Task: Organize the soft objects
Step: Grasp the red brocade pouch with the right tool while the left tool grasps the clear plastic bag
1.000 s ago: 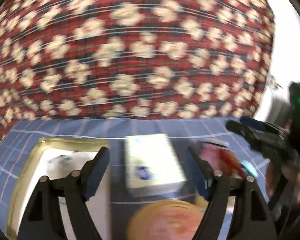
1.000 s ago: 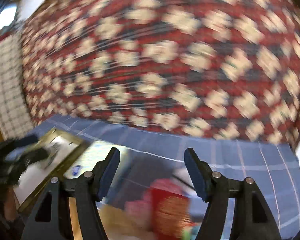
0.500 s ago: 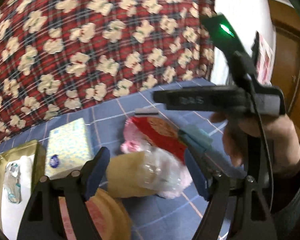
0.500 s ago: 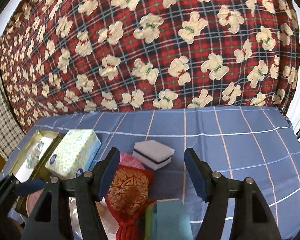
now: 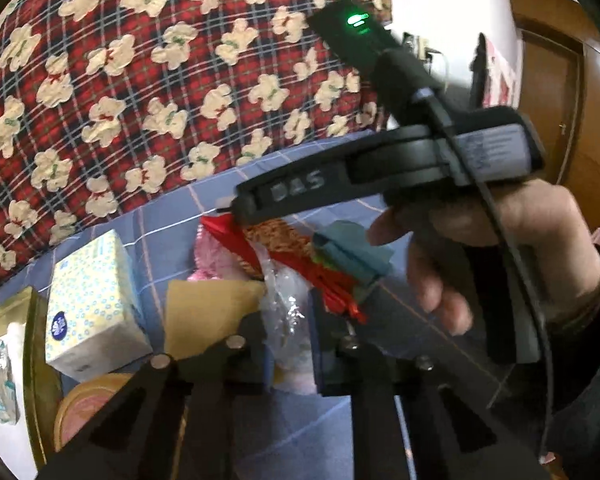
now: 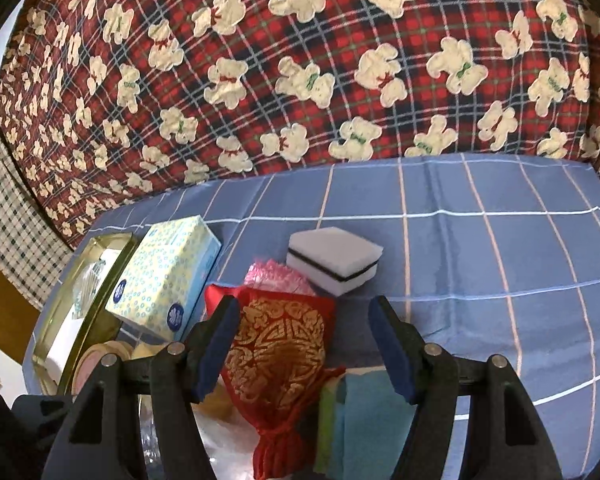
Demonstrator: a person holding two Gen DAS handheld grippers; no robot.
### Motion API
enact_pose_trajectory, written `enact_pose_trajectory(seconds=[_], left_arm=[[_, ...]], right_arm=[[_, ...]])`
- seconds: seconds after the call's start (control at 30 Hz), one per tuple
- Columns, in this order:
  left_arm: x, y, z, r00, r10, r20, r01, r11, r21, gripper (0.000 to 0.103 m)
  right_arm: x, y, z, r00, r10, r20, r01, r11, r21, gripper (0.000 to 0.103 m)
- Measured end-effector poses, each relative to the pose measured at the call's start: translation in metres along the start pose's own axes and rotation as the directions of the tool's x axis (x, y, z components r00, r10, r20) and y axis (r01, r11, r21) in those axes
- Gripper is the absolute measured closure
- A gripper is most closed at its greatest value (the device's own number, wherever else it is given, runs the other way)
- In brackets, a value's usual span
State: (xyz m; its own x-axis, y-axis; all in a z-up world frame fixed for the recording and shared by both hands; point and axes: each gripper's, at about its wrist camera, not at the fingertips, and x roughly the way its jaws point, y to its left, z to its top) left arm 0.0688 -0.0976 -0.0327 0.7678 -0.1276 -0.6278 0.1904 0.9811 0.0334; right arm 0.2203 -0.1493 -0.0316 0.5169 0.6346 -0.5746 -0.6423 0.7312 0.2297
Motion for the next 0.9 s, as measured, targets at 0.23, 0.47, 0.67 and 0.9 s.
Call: enact_pose_trajectory(seconds=[0.23,0.47,0.67,0.9], left_arm=[[-0.019,0.008,0.005,0.997,-0.036,0.071,0.039,0.999,-0.037,0.096],[-0.047,0.038,0.016,0.984,0.025,0.174,-0.002,0.992,-0.127,0.096],[-0.056,0.058,0.019,0.98,0.054,0.19,-0.032,0.993,-0.118,0.096],[-0.059,0.081,0.013,0.969,0.071,0.238,-0.03,0.985,-0.171,0.096]], right_arm=[[0.003,-0.002,-0.001,1.0,0.014,-0.018,-0.014,1.0,0.015,0.034],[0.007,-0.007,-0.001,0.998,0.053,-0.042,-0.051,0.998,0.044,0.034],[0.018,-0.005,-0.006,0.994,0.059,-0.089,-0.056,0.998,0.04,0.034],[0.03,-0.001,-0.013,0.99,0.041,-0.136,-0.039,0.999,0.019,0.065]])
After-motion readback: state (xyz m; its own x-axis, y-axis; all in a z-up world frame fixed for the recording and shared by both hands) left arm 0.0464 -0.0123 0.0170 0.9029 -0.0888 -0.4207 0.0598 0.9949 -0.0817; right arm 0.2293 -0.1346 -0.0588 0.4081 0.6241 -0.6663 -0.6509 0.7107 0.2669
